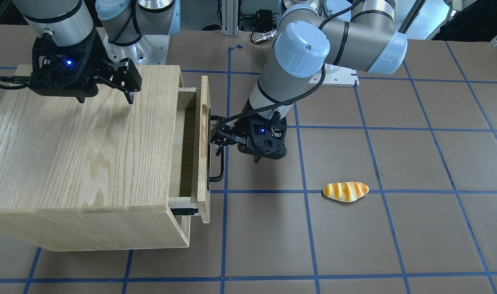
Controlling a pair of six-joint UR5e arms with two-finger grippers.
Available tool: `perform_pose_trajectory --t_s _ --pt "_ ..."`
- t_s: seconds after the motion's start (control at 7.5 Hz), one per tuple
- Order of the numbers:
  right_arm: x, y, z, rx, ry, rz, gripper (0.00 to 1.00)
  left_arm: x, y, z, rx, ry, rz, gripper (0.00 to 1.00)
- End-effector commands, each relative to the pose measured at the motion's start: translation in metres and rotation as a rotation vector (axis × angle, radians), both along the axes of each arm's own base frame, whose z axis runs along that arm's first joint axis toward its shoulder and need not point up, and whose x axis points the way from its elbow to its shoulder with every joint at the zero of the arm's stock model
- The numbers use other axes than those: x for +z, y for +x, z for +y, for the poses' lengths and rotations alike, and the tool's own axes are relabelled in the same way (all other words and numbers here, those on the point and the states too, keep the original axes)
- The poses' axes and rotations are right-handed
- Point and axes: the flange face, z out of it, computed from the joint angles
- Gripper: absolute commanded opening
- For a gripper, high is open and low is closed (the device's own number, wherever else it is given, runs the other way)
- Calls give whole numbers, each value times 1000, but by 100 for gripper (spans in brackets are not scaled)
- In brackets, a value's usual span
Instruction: Open upper drawer
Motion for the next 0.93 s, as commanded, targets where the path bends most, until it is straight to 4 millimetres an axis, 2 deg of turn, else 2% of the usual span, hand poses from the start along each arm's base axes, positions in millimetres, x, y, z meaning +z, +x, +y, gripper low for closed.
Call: perform_pose_trajectory --t_s 0.0,0.27,0.4,0.67,0.8 --pt "0 0 0 0 -1 0 100 -2 29 6 -18 37 -22 100" --pt "0 0 0 0 -1 0 100 8 73 4 -14 80 -46 100" --pt "0 0 0 0 1 0 100 12 94 6 -10 93 -126 100" --pt "0 0 0 0 -1 0 100 15 121 8 1 132 -143 100" --pt "0 0 0 0 -1 0 100 25 129 11 18 154 -149 100"
